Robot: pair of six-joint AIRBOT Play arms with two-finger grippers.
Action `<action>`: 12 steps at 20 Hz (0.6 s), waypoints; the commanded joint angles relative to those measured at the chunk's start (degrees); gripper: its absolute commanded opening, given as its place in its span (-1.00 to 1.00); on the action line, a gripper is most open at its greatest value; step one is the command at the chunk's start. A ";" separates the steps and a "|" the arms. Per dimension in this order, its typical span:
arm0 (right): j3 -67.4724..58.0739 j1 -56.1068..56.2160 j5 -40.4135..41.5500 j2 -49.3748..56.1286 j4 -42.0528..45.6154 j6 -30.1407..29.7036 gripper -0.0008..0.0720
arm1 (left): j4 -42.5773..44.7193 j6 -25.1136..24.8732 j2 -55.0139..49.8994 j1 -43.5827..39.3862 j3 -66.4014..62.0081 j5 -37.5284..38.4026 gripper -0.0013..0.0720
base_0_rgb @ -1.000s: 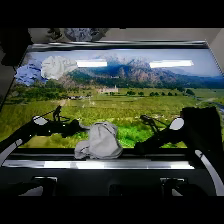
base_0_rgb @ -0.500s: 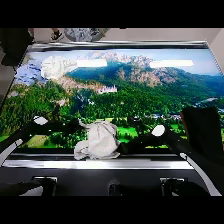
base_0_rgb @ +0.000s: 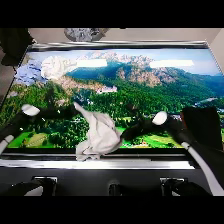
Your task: Fold the shirts.
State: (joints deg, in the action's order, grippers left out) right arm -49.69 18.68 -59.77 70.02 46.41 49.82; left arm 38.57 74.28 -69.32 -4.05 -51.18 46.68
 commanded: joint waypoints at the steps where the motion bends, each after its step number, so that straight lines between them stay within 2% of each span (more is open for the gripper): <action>1: -19.28 -5.86 -5.44 -6.10 17.68 -1.07 -0.84 | -0.02 -7.04 6.51 1.20 -14.99 -0.24 -0.87; 3: -32.96 -8.59 -5.16 -10.34 21.57 -1.07 -0.84 | -0.02 -7.04 10.40 2.34 -26.21 -0.26 -0.87; 6: -47.84 -8.72 -4.20 -15.58 21.22 -1.01 -0.84 | 0.26 -7.04 15.74 3.45 -39.30 -0.59 -0.87; 9: -53.81 -8.72 -4.20 -20.04 23.17 -0.83 -0.84 | 2.32 -6.95 21.62 3.74 -42.75 -3.28 -0.87; 12: -54.05 -8.72 -3.82 -23.15 23.56 1.90 -0.84 | 2.89 -6.51 25.00 3.72 -42.73 -1.36 -0.87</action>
State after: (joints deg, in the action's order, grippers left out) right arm -100.47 10.22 -63.94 50.09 68.05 49.69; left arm 40.29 67.66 -48.03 -0.58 -91.61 44.91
